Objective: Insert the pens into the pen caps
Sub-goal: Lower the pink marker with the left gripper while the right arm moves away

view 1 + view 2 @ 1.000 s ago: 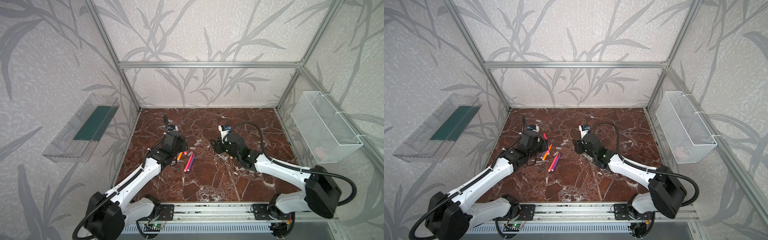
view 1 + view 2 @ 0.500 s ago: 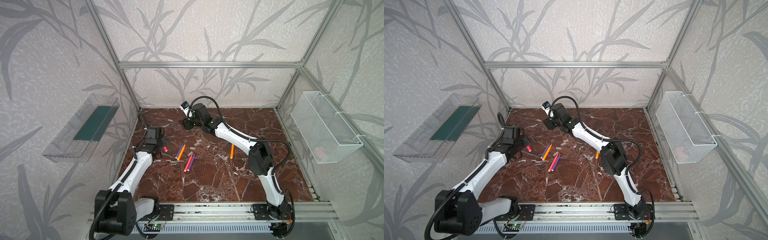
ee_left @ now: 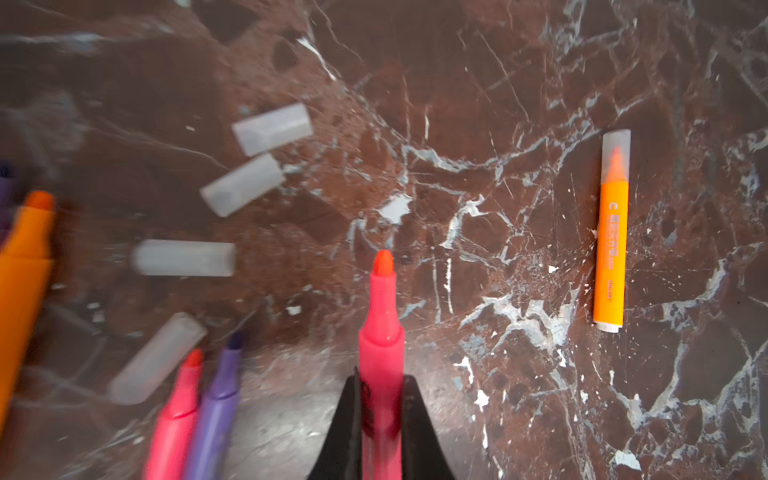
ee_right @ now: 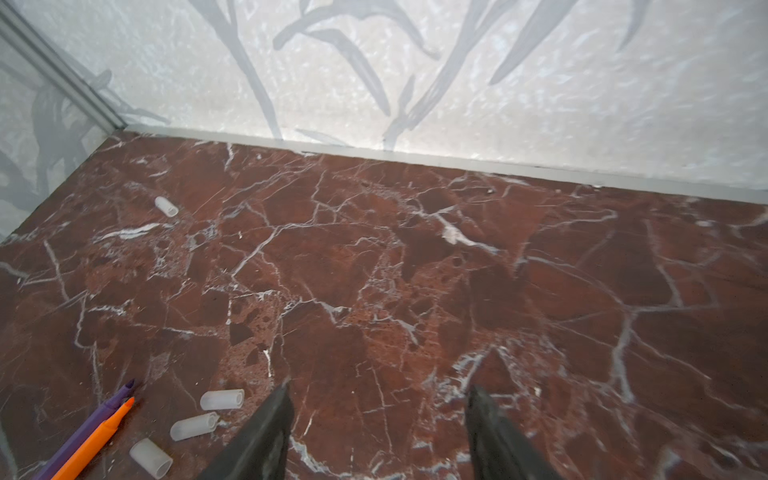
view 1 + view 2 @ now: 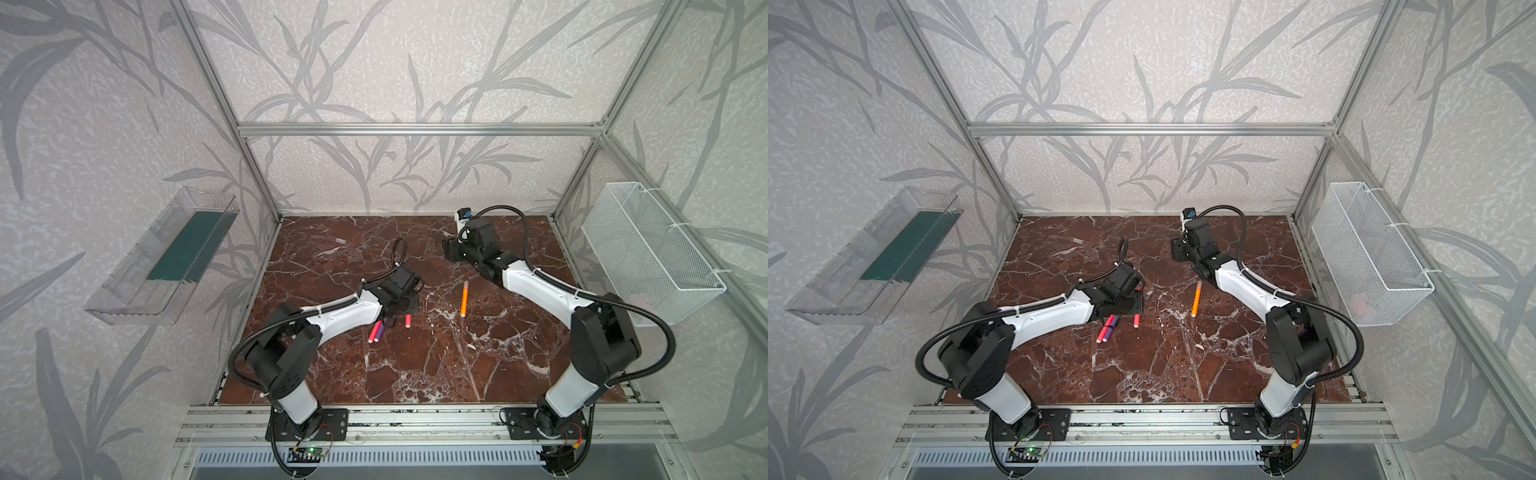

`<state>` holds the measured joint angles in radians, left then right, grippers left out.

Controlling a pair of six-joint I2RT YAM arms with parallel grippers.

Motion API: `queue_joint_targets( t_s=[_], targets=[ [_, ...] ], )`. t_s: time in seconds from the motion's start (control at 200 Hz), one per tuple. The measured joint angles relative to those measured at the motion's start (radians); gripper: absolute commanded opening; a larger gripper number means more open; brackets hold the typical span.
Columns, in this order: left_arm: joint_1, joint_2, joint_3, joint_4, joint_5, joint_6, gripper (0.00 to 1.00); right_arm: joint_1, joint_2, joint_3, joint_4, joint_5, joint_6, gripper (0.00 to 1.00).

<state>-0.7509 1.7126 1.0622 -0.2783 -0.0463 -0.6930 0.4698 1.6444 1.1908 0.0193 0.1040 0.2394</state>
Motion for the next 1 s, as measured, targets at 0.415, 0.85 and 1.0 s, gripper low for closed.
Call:
queue_joint_targets(
  t_s=[0.415,0.85,1.0],
  targets=[
    [-0.058,0.185,0.101,0.003,0.007,-0.089,0.06,0.021,-0.179,-0.245,0.037,0.047,0.097,0.66],
    [-0.012,0.096,0.179,-0.105,-0.113,-0.032,0.7,0.042,-0.311,-0.358,-0.001,0.005,0.147,0.77],
    [0.193,-0.057,0.198,-0.081,-0.159,-0.006,0.69,0.12,-0.332,-0.383,-0.022,0.047,0.161,0.79]
  ],
)
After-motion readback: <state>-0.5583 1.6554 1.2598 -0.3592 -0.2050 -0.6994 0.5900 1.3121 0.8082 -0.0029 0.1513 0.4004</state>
